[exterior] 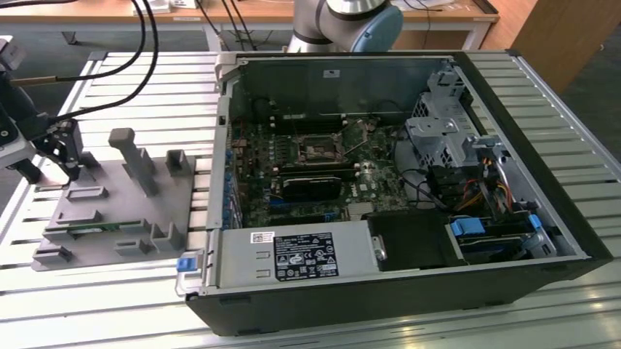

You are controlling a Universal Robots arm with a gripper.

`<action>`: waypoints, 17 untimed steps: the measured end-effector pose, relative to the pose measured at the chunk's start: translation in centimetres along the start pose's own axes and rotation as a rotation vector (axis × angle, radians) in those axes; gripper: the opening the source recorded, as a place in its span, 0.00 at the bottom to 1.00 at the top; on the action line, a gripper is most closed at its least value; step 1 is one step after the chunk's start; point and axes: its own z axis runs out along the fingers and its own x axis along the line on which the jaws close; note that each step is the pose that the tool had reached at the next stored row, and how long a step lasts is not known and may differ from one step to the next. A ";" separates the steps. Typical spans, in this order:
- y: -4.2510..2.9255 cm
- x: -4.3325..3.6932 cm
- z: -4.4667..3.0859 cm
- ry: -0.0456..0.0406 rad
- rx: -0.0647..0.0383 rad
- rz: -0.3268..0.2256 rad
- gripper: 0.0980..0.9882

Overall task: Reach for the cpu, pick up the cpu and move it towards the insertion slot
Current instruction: 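Pick up the cpu and move it towards the insertion slot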

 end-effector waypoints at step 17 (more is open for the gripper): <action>0.04 0.01 -1.35 0.0001 0.000 0.000 0.50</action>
